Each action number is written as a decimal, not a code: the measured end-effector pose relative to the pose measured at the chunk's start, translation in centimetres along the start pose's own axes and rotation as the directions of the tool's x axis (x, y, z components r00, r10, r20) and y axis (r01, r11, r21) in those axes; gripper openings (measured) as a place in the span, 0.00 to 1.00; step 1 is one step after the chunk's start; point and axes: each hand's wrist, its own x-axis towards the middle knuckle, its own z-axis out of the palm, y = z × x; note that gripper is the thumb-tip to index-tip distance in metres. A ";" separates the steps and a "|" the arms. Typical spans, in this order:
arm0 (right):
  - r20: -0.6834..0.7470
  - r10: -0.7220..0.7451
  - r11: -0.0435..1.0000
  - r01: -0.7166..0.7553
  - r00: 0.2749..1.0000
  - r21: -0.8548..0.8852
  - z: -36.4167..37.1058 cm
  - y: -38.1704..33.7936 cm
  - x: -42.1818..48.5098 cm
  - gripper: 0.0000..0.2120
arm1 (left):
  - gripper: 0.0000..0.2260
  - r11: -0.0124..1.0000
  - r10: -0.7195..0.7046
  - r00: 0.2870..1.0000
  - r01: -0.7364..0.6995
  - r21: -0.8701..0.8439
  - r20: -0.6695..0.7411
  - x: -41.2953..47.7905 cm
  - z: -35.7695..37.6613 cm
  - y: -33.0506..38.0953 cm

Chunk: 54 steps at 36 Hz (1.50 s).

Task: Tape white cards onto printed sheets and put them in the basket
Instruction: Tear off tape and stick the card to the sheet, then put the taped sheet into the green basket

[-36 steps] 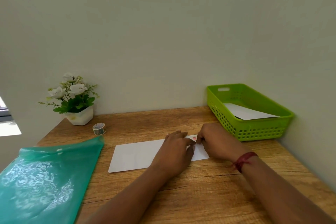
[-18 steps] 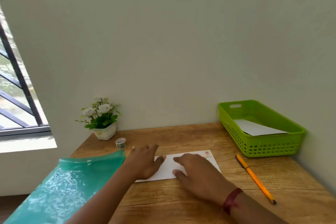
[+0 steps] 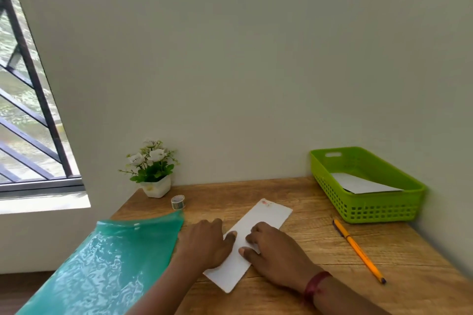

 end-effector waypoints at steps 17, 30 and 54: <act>0.005 0.022 0.999 -0.022 1.000 0.030 -0.4 0.3 0.1 0.18 | 0.20 0.731 -0.171 0.949 0.303 -0.611 0.266 0.1 -0.3 0.7; -0.010 0.507 0.686 -0.396 0.862 0.610 -2.6 -0.4 0.2 0.18 | 0.23 0.270 -0.402 0.897 0.307 -0.913 0.183 -0.6 -0.6 2.0; -0.439 0.569 0.790 -0.314 0.695 0.527 -8.0 3.9 -3.7 0.21 | 0.06 0.197 -0.100 0.964 -0.225 -0.954 -0.248 -3.1 -5.2 12.1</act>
